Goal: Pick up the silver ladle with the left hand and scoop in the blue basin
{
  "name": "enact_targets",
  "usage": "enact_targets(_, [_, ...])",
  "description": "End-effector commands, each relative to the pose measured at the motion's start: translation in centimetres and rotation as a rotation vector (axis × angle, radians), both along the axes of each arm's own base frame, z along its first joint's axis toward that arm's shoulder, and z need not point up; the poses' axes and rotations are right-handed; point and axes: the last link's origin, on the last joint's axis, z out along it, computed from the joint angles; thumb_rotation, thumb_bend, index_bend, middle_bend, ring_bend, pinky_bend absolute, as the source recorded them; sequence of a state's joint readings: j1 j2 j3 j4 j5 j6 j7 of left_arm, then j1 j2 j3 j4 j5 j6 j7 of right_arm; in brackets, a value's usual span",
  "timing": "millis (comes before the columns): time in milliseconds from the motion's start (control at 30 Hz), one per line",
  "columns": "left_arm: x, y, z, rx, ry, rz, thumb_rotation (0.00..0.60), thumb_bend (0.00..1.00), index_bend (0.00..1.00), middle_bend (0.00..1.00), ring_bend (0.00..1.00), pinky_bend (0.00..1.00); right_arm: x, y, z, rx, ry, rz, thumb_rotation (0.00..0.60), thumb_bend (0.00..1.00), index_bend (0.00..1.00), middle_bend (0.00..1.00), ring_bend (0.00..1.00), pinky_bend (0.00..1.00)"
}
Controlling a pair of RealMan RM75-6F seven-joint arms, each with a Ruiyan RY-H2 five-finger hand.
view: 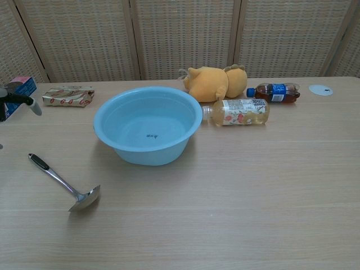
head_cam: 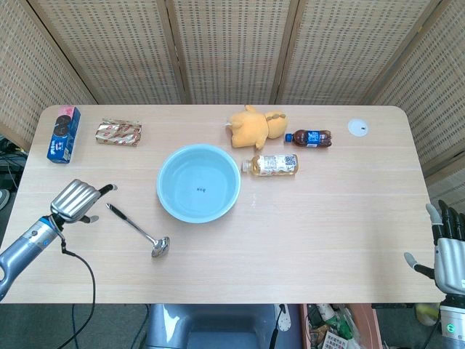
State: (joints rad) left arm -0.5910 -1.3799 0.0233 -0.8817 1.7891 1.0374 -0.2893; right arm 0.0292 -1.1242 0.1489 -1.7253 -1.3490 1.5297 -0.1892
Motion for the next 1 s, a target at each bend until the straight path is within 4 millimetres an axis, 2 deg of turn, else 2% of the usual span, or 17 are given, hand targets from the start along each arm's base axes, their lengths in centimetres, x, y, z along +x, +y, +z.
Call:
enact_targets(33, [0.1, 0.5, -1.6, -0.045, 0.022, 0.000, 0.600, 0.14, 0.34, 1.00, 1.00, 1.00, -0.1, -0.1, 0.1, -0.005, 0.000, -0.007, 0.600, 0.00, 0.00, 0.00, 0.00, 0.00])
enact_targets(167, [-0.2, 1.1, -2.7, -0.065, 0.048, 0.010, 0.600, 0.16, 0.42, 1.00, 1.00, 1.00, -0.4, -0.1, 0.3, -0.012, -0.002, -0.018, 0.600, 0.00, 0.00, 0.00, 0.00, 0.00])
enact_targets(267, [-0.2, 1.4, -3.2, -0.069, 0.045, 0.022, 0.600, 0.21, 0.44, 1.00, 1.00, 1.00, -0.5, -0.2, 0.4, -0.015, -0.006, -0.026, 0.600, 0.00, 0.00, 0.00, 0.00, 0.00])
enact_targets(467, [-0.5, 1.9, -4.2, -0.081, 0.065, 0.040, 0.600, 0.24, 0.48, 1.00, 1.00, 1.00, -0.8, -0.3, 0.4, -0.009, -0.012, -0.041, 0.600, 0.00, 0.00, 0.00, 0.00, 0.00])
enact_targets(767, [-0.8, 2.5, -5.7, -0.091, 0.079, 0.077, 0.600, 0.30, 0.49, 1.00, 1.00, 1.00, -1.0, -0.6, 0.2, 0.002, -0.014, -0.051, 0.600, 0.00, 0.00, 0.00, 0.00, 0.00])
enact_targets(1000, [-0.8, 2.7, -6.9, -0.109, 0.115, 0.083, 0.600, 0.31, 0.49, 1.00, 1.00, 1.00, -1.1, -0.7, 0.1, 0.003, -0.017, -0.057, 0.600, 0.00, 0.00, 0.00, 0.00, 0.00])
